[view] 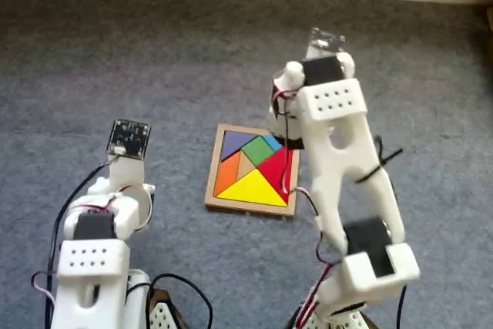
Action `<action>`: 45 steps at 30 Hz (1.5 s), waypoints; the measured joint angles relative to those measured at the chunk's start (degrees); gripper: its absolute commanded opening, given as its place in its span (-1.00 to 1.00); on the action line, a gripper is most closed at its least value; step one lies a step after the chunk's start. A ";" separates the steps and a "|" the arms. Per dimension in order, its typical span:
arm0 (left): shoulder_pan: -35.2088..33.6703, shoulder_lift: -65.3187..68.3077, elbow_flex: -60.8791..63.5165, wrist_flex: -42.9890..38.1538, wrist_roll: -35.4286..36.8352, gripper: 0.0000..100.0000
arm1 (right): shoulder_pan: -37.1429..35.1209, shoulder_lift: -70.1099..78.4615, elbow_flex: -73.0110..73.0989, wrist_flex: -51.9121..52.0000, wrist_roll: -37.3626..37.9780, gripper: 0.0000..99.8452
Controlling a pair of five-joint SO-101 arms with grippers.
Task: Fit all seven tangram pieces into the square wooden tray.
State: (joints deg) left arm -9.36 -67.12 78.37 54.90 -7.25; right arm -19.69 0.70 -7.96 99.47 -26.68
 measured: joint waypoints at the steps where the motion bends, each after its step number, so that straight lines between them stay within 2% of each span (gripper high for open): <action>1: 0.00 -2.90 1.32 0.53 0.00 -0.98 | 0.70 -2.64 3.43 -0.35 0.79 -0.99; 6: -0.09 -19.69 7.03 4.31 -0.09 -0.97 | 5.63 -18.02 20.92 -7.82 5.45 -0.99; 11: -0.09 -34.02 9.93 10.64 -0.18 -0.97 | 10.46 -32.88 38.51 -16.97 6.51 -0.99; 24: -0.09 -34.29 10.11 11.96 -0.18 -0.97 | 11.60 -69.45 75.25 -33.49 6.68 -0.99; 36: -0.09 -34.29 10.11 11.96 -0.18 -0.97 | 11.60 -102.51 97.49 -35.78 6.86 -0.99; 45: -0.09 -34.29 11.16 11.96 -0.18 -0.97 | 11.60 -104.62 103.65 -35.78 17.67 -0.99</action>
State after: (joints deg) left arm -9.45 -101.41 89.54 66.86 -7.43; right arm -8.09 -103.91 95.69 63.69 -9.01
